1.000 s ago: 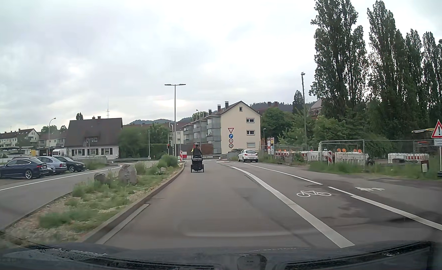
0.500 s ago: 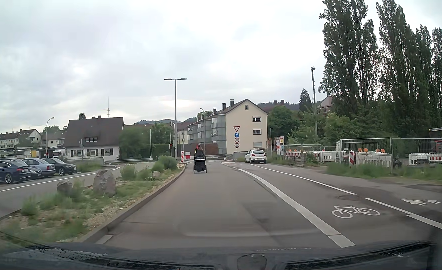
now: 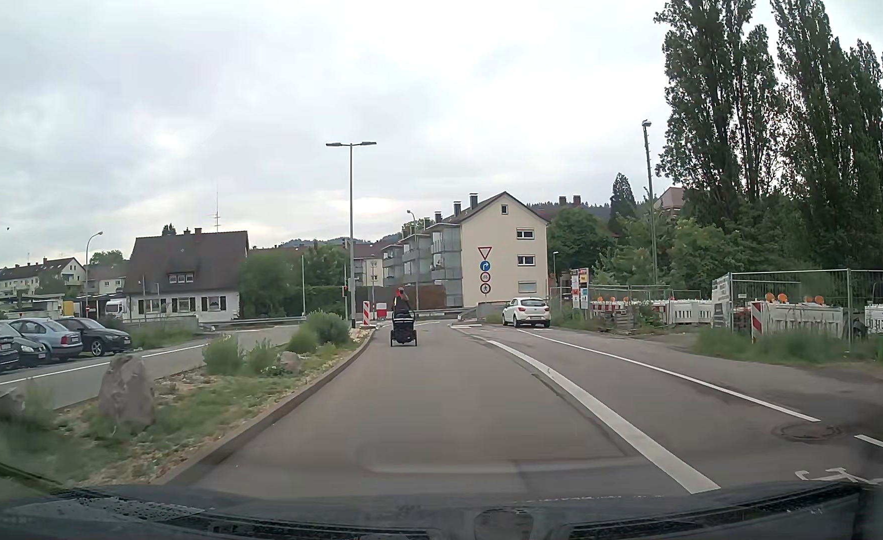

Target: Follow the waypoints while adhering to traffic rules and regulations

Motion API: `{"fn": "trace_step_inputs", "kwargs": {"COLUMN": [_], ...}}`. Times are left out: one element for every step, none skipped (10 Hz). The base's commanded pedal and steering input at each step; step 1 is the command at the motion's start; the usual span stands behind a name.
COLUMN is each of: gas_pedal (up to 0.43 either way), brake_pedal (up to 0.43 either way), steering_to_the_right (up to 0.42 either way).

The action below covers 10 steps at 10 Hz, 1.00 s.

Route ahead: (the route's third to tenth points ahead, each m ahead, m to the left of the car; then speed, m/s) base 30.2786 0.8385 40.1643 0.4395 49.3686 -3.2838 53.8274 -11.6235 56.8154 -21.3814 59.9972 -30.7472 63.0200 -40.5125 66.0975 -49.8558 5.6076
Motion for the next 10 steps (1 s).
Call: {"fn": "trace_step_inputs", "kwargs": {"gas_pedal": [0.02, 0.02, 0.02, 0.02, 0.02, 0.02, 0.02, 0.02, 0.02, 0.02], "brake_pedal": [0.0, 0.0, 0.0, 0.0, 0.0, 0.0, 0.0, 0.0, 0.0, 0.0], "steering_to_the_right": [-0.029, -0.028, -0.028, -0.025, -0.021, -0.021, -0.021, -0.022, -0.022, -0.021]}}
